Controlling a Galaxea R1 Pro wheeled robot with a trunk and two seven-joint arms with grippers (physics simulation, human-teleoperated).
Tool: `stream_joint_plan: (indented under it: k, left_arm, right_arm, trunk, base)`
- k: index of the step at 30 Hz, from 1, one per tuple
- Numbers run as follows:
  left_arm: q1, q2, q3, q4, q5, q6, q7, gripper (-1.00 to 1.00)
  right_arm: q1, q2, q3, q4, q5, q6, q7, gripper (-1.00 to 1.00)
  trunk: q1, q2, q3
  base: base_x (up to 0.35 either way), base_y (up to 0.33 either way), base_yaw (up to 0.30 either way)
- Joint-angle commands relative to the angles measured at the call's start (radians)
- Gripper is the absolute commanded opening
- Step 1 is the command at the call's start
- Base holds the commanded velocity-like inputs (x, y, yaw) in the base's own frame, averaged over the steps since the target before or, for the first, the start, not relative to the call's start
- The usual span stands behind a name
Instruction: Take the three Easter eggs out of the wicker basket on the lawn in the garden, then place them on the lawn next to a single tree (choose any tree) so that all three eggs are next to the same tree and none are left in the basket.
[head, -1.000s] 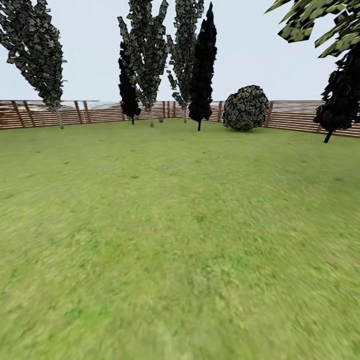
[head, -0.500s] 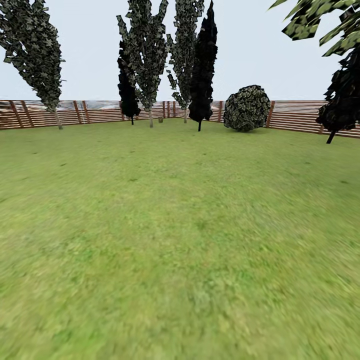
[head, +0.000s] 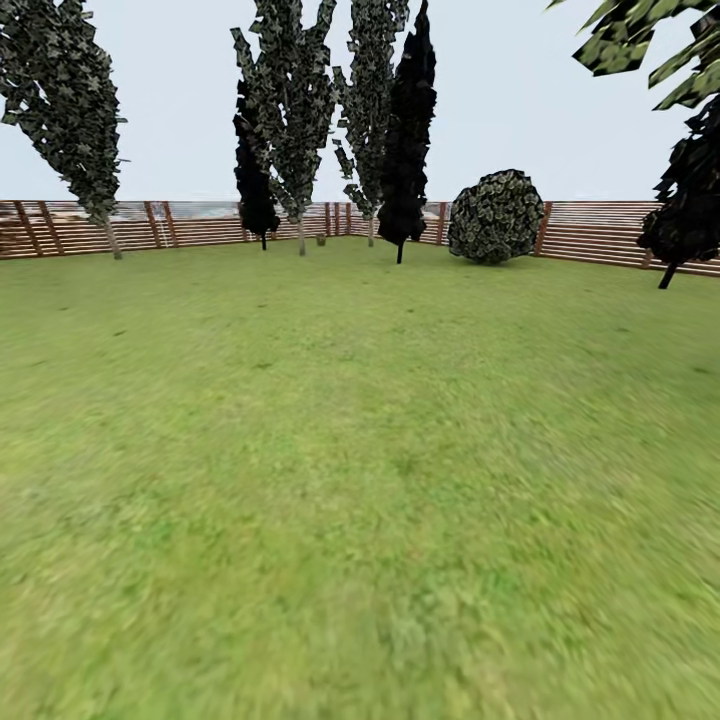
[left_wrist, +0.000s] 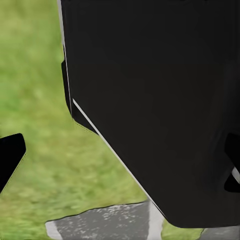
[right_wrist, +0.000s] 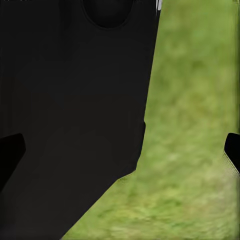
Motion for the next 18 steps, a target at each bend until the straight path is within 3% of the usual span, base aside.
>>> stream_joint_plan:
  k: [1, 18]
  left_arm:
    - [0.0, 0.0, 0.001, 0.0, 0.001, 0.001, -0.004, 1.0]
    - [0.0, 0.0, 0.001, 0.0, 0.001, 0.001, -0.004, 1.0]
  right_arm:
    - [-0.001, 0.0, 0.001, 0.002, 0.008, 0.001, 0.001, 1.0]
    - [-0.001, 0.0, 0.001, 0.002, 0.008, 0.001, 0.001, 1.0]
  trunk:
    - [0.001, 0.0, -0.001]
    - [0.001, 0.0, -0.001]
  base:
    - [0.337, 0.0, 0.0]
    - [0.337, 0.0, 0.0]
